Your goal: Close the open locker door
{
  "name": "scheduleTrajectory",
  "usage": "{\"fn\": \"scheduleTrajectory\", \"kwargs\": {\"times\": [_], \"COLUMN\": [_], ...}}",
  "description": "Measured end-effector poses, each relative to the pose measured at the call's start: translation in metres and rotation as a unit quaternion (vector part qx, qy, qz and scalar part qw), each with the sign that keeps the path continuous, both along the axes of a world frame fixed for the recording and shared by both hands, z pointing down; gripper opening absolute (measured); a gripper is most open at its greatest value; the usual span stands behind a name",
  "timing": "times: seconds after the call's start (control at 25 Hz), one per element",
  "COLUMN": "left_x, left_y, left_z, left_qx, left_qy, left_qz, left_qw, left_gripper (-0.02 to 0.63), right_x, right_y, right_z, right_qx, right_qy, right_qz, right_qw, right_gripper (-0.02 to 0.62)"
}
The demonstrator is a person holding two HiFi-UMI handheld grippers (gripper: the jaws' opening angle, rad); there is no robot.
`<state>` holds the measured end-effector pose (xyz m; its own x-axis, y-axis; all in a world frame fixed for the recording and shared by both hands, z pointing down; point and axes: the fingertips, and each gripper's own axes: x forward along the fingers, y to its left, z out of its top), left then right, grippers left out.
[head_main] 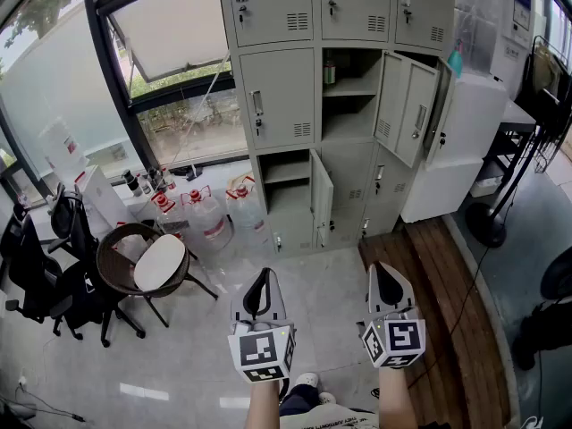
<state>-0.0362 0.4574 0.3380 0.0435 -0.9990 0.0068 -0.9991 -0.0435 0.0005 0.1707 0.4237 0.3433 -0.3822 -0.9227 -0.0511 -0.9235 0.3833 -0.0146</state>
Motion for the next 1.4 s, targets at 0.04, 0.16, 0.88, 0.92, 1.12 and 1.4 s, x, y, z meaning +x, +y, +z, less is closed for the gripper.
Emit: {"fn": "scheduleTrajectory", "kwargs": {"times": [0.04,0.16,0.88,0.92,1.12,1.4], "left_x": [-0.001,-0.002,-0.032,-0.034,-0.048,-0.07], "left_y": [-0.001,-0.003,-0.035,-0.039,-0.06,-0.079], "left_z": [0.0,-0.001,0.004,0.004,0.008,0.017], "left_qx": [0.0,-0.001,0.0,0.0,0.0,-0.004], "left_qy": [0.0,0.0,0.004,0.004,0.003,0.006], "left_qz": [0.0,0.0,0.003,0.005,0.011,0.019], "left_qw": [1.0,1.0,1.0,1.0,0.9999,0.9998], "left_gripper": [0.006,0.006,0.006,0.006,0.006,0.006], "right_x": [-0.001,-0.003,-0.029,-0.033,-0.046,-0.066], "right_y": [-0.001,-0.002,-0.034,-0.038,-0.058,-0.072], "right_z": [0.0,0.0,0.005,0.006,0.012,0.02], "right_qx": [0.0,-0.001,-0.009,-0.01,-0.013,-0.018], "right_qy": [0.0,-0.001,-0.011,-0.008,-0.009,-0.016], "right_qz": [0.0,0.001,-0.012,-0.012,-0.003,0.006], "right_qw": [1.0,1.0,1.0,1.0,1.0,1.0], "right_gripper": [-0.003,-0.003,0.161,0.197,0.208,0.207]}}
